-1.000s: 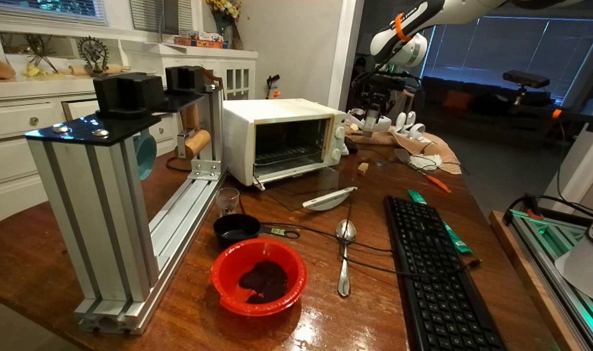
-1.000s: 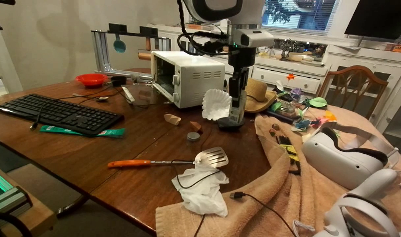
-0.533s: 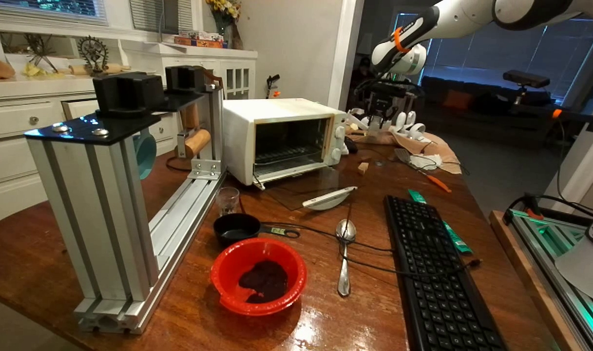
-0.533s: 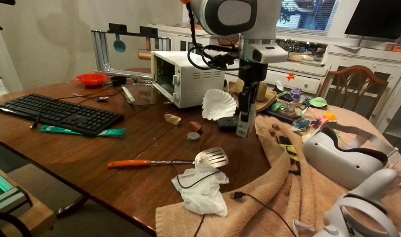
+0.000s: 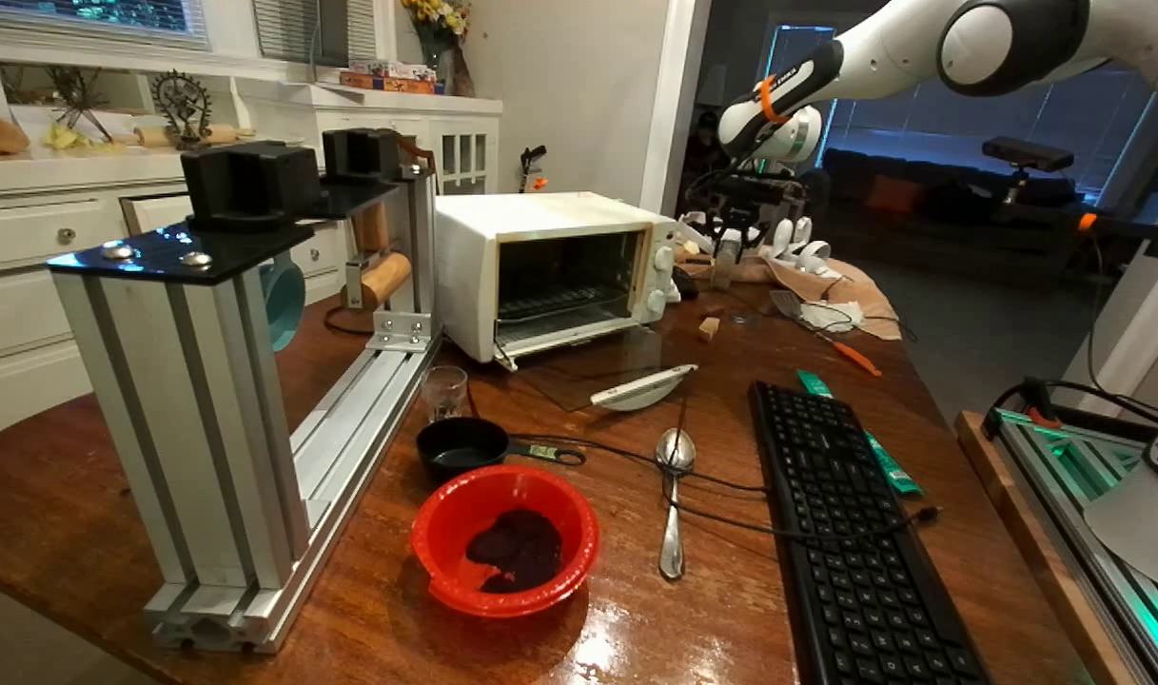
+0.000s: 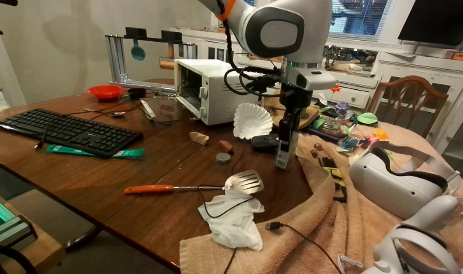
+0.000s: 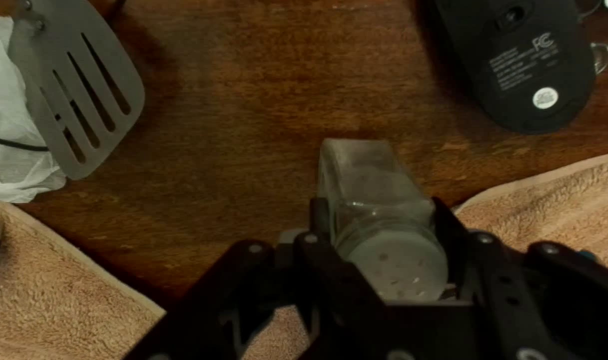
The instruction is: Put the jar on the table
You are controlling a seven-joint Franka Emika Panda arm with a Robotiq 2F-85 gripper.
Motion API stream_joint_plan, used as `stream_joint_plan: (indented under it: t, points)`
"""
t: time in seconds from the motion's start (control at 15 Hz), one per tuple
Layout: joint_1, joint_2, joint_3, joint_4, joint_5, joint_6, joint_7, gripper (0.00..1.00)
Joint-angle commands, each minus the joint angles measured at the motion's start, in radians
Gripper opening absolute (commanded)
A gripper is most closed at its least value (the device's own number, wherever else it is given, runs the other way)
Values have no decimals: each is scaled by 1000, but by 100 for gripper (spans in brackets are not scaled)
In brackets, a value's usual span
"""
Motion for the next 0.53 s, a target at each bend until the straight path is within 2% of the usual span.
stream_joint_plan:
  t: [0.0, 0.07, 0.13, 0.2, 0.4, 0.47]
  points:
    - [-33, 53, 28, 94, 18, -46, 10, 24]
    - [-36, 60, 32, 104, 16, -49, 7, 24]
    - [-36, 66, 33, 112, 13, -46, 6, 74]
    - [-37, 68, 35, 116, 11, -42, 3, 75]
    - [-27, 20, 47, 65, 14, -16, -50, 98]
    - [-22, -1, 49, 43, 8, -12, -71, 100]
